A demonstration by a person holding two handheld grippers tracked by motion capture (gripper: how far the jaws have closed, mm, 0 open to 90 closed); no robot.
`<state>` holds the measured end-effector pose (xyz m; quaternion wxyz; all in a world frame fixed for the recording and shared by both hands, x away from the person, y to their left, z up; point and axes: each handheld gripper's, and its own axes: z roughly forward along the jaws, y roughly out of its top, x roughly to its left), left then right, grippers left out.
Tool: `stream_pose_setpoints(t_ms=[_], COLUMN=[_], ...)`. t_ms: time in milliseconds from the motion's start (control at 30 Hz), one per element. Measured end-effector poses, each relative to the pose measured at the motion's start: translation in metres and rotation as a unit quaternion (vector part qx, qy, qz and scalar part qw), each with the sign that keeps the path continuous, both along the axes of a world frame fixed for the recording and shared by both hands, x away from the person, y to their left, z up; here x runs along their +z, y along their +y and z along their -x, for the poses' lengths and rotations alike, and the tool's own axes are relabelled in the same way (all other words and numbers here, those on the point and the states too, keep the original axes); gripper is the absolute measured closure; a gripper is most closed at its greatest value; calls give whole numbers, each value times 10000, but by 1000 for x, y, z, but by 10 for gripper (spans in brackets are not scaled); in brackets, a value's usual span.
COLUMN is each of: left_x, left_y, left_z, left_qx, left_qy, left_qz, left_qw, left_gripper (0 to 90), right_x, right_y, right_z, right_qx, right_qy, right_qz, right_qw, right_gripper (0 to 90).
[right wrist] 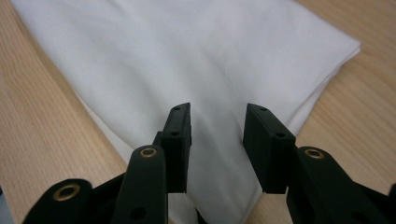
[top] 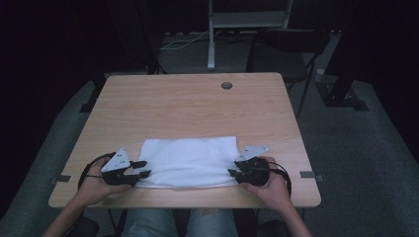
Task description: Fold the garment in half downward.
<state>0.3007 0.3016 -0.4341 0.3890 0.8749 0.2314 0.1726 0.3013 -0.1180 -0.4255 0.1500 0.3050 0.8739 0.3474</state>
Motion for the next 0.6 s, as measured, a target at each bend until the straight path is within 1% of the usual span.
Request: stream_pose_setpoints(t_ms=[33, 67, 100, 233, 300, 400, 533, 600], left_x=[-2, -4, -5, -5, -4, -4, -4, -4], left_y=[0, -1, 0, 0, -1, -4, -6, -7], left_z=[1, 1, 1, 0, 0, -2, -7, -10], left_qx=[-13, 3, 25, 60, 60, 85, 138, 169], left_qy=[39, 51, 64, 71, 41, -20, -80, -94], left_qz=[-58, -66, -31, -45, -116, -184, -220, -202], left_qw=[10000, 10000, 10000, 9999, 9999, 9998, 9996, 9996], left_gripper=[608, 608, 608, 608, 608, 608, 608, 608], right_x=[-2, -3, -5, -9, -9, -10, -9, -8], right_y=[0, -1, -1, -2, -2, -3, -3, -2], right_z=[0, 1, 2, 5, 5, 2, -5, -8], right_qx=[15, -3, -6, -45, -60, -73, -136, -167], right_qy=[0, 24, 44, 70, 89, 67, 22, 32], right_qz=[21, 39, 66, -21, -46, -31, 61, 74], right_qw=[10000, 10000, 10000, 10000, 9999, 9999, 9999, 9998], right_gripper=[615, 612, 611, 610, 610, 610, 605, 604])
